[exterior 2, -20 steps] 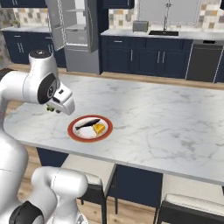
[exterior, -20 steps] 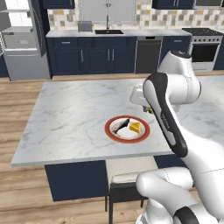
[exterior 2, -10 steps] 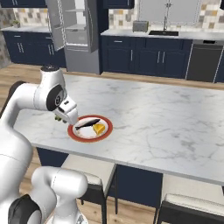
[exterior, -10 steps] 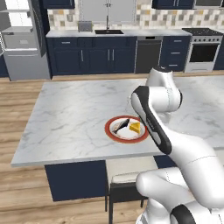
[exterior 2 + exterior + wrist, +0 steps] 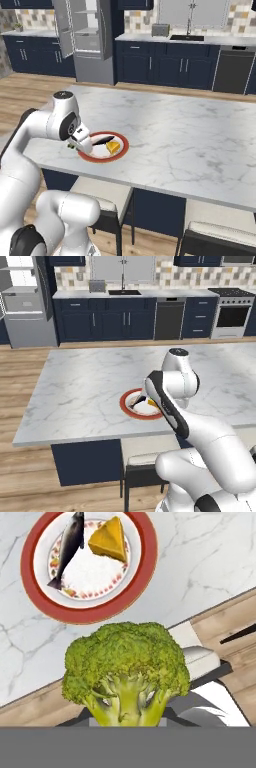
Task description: Take the cheese, fish, and broccoli from the fridge and place them on the plate on the dining counter to create an appetizer plate.
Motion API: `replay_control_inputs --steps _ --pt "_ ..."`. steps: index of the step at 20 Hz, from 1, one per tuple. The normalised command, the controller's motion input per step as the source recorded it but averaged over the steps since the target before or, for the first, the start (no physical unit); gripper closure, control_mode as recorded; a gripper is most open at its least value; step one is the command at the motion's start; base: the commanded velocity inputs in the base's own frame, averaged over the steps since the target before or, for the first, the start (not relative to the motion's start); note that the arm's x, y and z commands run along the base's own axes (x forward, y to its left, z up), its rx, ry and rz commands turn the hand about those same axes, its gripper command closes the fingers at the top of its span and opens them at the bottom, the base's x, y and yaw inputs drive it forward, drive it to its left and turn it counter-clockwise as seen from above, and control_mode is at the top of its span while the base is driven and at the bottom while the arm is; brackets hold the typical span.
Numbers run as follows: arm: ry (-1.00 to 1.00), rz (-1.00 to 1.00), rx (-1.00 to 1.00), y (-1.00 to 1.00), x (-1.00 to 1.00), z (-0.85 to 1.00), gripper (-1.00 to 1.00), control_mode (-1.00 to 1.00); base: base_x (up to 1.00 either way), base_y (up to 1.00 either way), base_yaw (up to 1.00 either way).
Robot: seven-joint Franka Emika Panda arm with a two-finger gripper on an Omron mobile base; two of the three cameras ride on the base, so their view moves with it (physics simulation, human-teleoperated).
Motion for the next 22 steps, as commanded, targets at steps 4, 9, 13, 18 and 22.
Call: replay_control_inputs --steps 4,9,13,18,22 --pt "0.08 0.00 0.00 0.00 0.56 -0.39 1.00 -1.00 0.00 0.00 0.00" --pt "0.04 -0.02 0.00 0.00 0.65 -0.26 1.00 -1.00 0.00 0.00 0.00" --pt "0.04 -0.02 0.00 0.00 0.51 -0.25 1.00 -1.00 0.00 0.00 0.00" --pt "0.02 -0.02 0.00 0.03 0.49 -0.37 1.00 -1.00 0.00 0.00 0.00" --pt "0.01 -0.02 0.00 0.03 0.44 -0.43 1.00 -1.00 0.00 0.00 0.00"
